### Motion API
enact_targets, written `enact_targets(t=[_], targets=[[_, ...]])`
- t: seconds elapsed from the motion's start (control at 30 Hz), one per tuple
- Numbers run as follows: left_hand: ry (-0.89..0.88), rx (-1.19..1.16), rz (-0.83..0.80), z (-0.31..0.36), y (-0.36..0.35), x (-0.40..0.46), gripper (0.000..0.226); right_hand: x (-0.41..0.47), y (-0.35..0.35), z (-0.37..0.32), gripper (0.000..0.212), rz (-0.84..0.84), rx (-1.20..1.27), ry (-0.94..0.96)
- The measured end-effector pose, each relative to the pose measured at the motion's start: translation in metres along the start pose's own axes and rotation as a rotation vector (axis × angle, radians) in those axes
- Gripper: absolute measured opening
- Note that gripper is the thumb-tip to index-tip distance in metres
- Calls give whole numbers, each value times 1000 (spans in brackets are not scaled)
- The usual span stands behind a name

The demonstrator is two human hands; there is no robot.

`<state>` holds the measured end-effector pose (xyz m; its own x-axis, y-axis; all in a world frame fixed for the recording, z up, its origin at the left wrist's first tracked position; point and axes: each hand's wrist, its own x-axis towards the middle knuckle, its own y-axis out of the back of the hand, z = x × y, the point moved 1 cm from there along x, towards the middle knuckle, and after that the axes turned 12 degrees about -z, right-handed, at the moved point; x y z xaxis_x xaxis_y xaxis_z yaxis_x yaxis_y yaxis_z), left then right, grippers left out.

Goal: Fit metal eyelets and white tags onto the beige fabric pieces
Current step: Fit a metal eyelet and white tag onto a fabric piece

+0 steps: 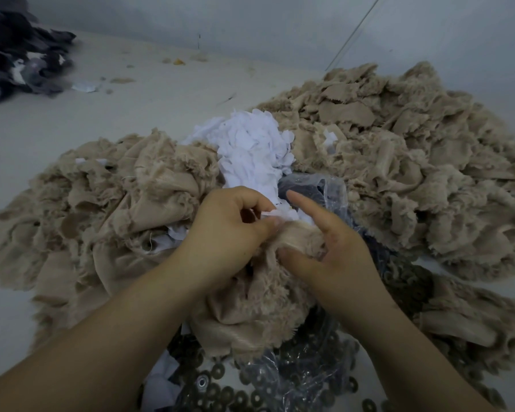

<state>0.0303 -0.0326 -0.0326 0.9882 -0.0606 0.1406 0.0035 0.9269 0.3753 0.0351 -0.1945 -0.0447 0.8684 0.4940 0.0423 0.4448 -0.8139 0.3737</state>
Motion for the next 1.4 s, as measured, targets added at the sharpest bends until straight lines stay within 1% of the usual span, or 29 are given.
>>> enact_targets(t=[0.1,0.17,0.23,0.3,0.37,0.4,0.47,0.5,0.57,0.73,0.87,0.97,1.0,1.03,1.07,1.1,1.13,1.17,1.2,1.23,1.27,1.33,1.4], targets=[[-79,23,-51,1,-7,-2,15,-1,-2,-5,40,64,24,80],[-127,46,-80,0,-9,0,16,-1,-1,-5,39,108,15,56],[-161,65,-92,-1,-8,3,12,0,-2,-5,40,133,22,25],[-189,94,-134,-1,-3,4,6,-1,-1,-4,36,152,31,8],[-175,121,-219,-3,4,5,19,-1,0,-2,32,169,39,-11],[-138,134,-269,-4,8,6,27,0,0,-3,31,172,39,-23],[-70,235,-341,-7,14,9,38,1,0,-1,28,166,28,-39],[-62,314,-346,-9,14,11,41,1,0,-1,26,161,23,-42],[-81,435,-300,-11,11,14,38,0,-1,-2,22,142,39,-46],[-135,544,-104,-15,10,22,17,-1,2,-7,22,140,73,-48],[-142,605,-63,-21,14,26,9,-3,4,-10,25,123,102,-37],[-118,587,53,-24,14,29,10,-3,5,-11,24,122,111,-25],[-135,560,71,-23,15,27,14,-2,6,-11,24,127,110,-17],[-180,526,45,-21,16,24,24,-2,6,-12,23,135,99,-10],[-231,486,-39,-18,16,22,37,-2,7,-12,23,142,89,-6],[-266,441,-159,-16,15,20,47,-2,8,-12,22,147,87,-7],[-273,402,-277,-15,14,19,51,-1,8,-11,21,154,92,-10],[-264,368,-367,-13,12,18,46,-1,9,-11,21,161,102,-11],[-251,345,-404,-12,9,18,34,-2,9,-10,21,165,113,-11],[-237,326,-394,-11,7,18,22,-2,9,-10,21,163,116,-11],[-227,306,-352,-11,6,19,14,-2,9,-10,20,156,107,-10],[-221,288,-267,-11,6,23,18,-2,9,-12,19,154,79,-12],[-227,327,-234,-11,7,27,28,-4,10,-13,20,172,74,-15]])
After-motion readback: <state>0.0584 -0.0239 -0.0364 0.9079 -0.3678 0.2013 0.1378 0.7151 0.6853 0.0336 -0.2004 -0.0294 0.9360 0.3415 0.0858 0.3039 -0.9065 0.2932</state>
